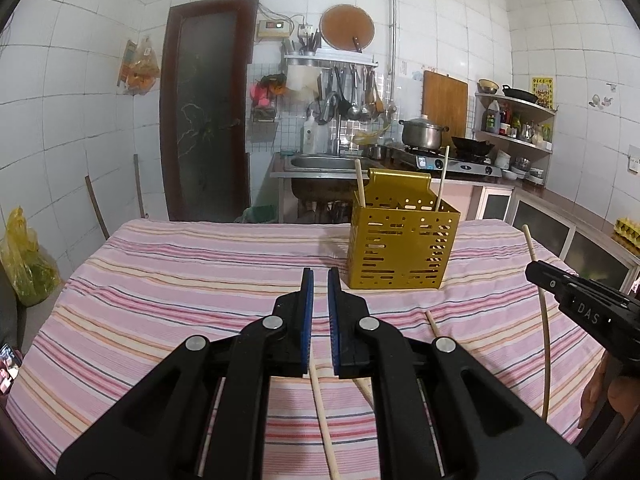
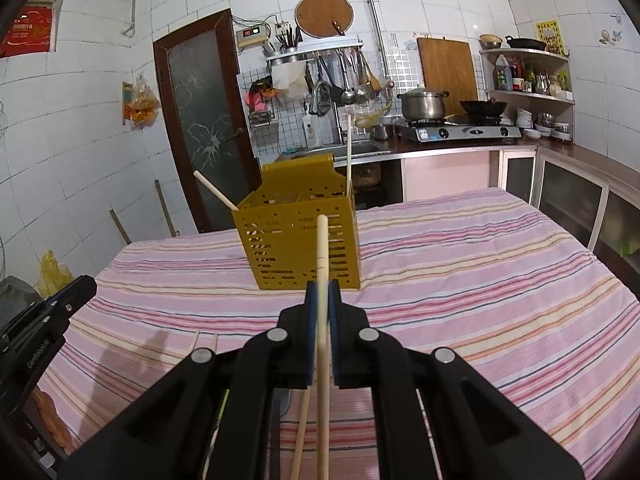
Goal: Organize utensils
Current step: 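Lift both held chopsticks and carry them over the yellow caddy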
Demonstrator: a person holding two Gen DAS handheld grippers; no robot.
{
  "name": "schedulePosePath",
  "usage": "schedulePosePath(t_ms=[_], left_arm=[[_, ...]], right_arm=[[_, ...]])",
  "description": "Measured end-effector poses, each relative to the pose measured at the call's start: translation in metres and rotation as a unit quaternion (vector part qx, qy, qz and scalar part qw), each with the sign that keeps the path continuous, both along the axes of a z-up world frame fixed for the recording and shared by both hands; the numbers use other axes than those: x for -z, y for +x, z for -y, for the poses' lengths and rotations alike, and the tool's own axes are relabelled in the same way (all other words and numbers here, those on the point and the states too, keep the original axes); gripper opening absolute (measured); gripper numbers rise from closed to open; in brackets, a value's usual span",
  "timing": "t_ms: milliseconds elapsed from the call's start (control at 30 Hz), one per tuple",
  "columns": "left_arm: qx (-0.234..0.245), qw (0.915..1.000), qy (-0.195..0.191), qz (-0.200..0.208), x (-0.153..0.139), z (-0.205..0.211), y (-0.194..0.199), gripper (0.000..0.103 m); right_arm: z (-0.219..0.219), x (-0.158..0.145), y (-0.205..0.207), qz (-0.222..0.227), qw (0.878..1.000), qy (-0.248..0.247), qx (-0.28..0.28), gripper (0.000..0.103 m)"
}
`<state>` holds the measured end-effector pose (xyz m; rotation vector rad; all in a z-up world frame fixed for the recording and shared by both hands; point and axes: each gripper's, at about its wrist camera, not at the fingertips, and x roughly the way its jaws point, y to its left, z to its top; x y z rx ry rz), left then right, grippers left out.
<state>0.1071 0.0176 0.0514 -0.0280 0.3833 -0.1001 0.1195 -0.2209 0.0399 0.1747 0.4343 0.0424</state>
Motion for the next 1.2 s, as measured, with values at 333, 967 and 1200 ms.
schedulePosePath(t_ms=[333,967,1200], left_arm=[[-0.001,0.9924,-0.03,-0.119,0.03,-0.014,0.049,0.006],[-0.037,0.9649,0.033,-0.258,0.115,0.0,0.111,0.053],[-0.021,0.9624,0.028,-0.27,0.113,0.005,0.128,0.021]], right_arm=[[0.004,0.013,0.033,-0.043,0.999,-0.007,0.006,0.006],[0.009,0.071,0.087,-0.148,0.989,-0.013,0.011,0.006],[0.006,0.079,0.105,-0.189,0.982,-0.023,0.013,0.006]])
